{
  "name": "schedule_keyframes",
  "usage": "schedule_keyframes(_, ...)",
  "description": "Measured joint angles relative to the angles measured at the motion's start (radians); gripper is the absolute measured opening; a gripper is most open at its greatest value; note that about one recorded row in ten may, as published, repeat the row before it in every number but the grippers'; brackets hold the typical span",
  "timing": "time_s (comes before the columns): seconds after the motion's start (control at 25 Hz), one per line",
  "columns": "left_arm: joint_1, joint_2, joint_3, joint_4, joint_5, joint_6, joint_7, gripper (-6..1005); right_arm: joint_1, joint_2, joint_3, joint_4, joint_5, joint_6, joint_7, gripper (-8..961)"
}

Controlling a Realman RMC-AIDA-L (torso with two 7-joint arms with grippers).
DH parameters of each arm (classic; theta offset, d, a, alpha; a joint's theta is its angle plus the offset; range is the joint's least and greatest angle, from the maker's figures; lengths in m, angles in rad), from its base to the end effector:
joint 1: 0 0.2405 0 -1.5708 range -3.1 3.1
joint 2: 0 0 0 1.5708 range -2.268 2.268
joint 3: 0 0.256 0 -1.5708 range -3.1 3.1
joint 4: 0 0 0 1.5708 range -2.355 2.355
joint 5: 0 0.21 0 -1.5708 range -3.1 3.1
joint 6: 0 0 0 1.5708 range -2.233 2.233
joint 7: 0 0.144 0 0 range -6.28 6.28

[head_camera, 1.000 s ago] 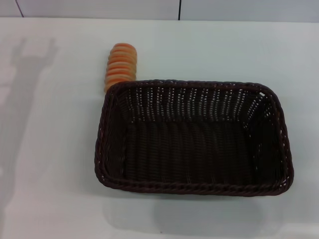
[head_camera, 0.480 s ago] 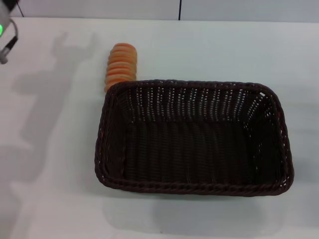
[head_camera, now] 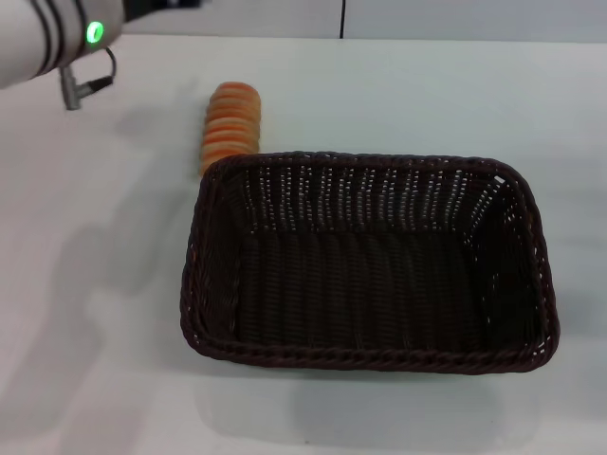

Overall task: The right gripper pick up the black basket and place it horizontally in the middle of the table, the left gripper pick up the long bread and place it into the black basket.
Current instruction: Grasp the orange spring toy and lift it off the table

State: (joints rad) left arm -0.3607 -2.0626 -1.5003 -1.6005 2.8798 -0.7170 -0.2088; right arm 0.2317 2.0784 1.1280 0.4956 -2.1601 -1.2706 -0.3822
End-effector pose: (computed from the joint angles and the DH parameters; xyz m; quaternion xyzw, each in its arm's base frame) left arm -0.1455 0.3954 0.0395 -0.7655 -0.3966 -0.1590 0.4811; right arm 0.3366 0.3037 0.0459 -0.5246 0.1640 0.2332 0.8022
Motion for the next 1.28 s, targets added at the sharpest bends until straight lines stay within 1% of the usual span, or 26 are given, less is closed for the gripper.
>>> schedule_keyframes(0.08, -0.079, -0.003, -0.026, 0.047, 0.000, -0.108, -0.004, 863, 0.009, 0.000, 0.000, -0.013, 0.000, 0.000, 0.002, 710)
schedule_keyframes(0.16, -0.148, -0.003, -0.048, 0.107, 0.001, -0.186, -0.009, 863, 0.018, 0.000, -0.005, -0.027, 0.000, 0.000, 0.015, 710)
schedule_keyframes(0.2, -0.209, -0.002, -0.068, 0.165, 0.002, -0.239, -0.010, 863, 0.021, 0.000, -0.009, -0.036, -0.001, 0.000, 0.035, 710)
schedule_keyframes(0.24, -0.209, -0.002, -0.068, 0.165, 0.002, -0.239, -0.010, 863, 0.021, 0.000, -0.009, -0.036, -0.001, 0.000, 0.035, 710)
schedule_keyframes(0.36, -0.287, -0.002, -0.086, 0.251, 0.002, -0.294, -0.007, 863, 0.022, 0.000, -0.010, -0.044, -0.006, 0.000, 0.057, 710)
schedule_keyframes(0.4, -0.334, 0.000, -0.090, 0.311, 0.002, -0.314, -0.003, 863, 0.022, 0.000, -0.011, -0.047, -0.007, 0.000, 0.062, 710)
schedule_keyframes(0.44, -0.334, 0.000, -0.090, 0.311, 0.002, -0.314, -0.003, 863, 0.022, 0.000, -0.011, -0.047, -0.007, 0.000, 0.062, 711)
schedule_keyframes(0.6, -0.410, 0.001, -0.118, 0.415, 0.001, -0.352, 0.013, 862, 0.021, 0.000, -0.020, -0.052, -0.011, -0.012, 0.060, 711)
schedule_keyframes(0.64, -0.442, -0.001, -0.124, 0.465, 0.001, -0.364, 0.019, 862, 0.021, 0.000, -0.022, -0.052, -0.011, -0.014, 0.060, 711)
schedule_keyframes(0.72, -0.473, -0.003, -0.124, 0.521, 0.000, -0.370, 0.020, 862, 0.020, 0.000, -0.032, -0.052, -0.012, -0.015, 0.059, 711)
schedule_keyframes(0.84, -0.489, -0.004, -0.124, 0.550, -0.002, -0.369, 0.019, 862, 0.020, 0.000, -0.041, -0.052, -0.012, -0.020, 0.058, 711)
schedule_keyframes(0.92, -0.531, -0.005, -0.124, 0.624, -0.025, -0.357, 0.017, 862, 0.019, 0.000, -0.052, -0.052, -0.012, -0.031, 0.058, 711)
schedule_keyframes(1.0, -0.555, -0.005, -0.124, 0.663, -0.042, -0.349, 0.016, 862, 0.017, 0.001, -0.071, -0.052, -0.012, -0.051, 0.057, 711)
schedule_keyframes(1.04, -0.555, -0.005, -0.124, 0.663, -0.042, -0.349, 0.016, 862, 0.017, 0.001, -0.071, -0.052, -0.012, -0.051, 0.057, 711)
schedule_keyframes(1.08, -0.593, -0.004, -0.128, 0.725, -0.050, -0.339, 0.015, 862, 0.016, 0.001, -0.075, -0.052, -0.012, -0.057, 0.057, 711)
schedule_keyframes(1.28, -0.637, -0.005, -0.130, 0.817, -0.051, -0.309, 0.021, 862, 0.008, 0.001, -0.102, -0.052, -0.012, -0.099, 0.055, 711)
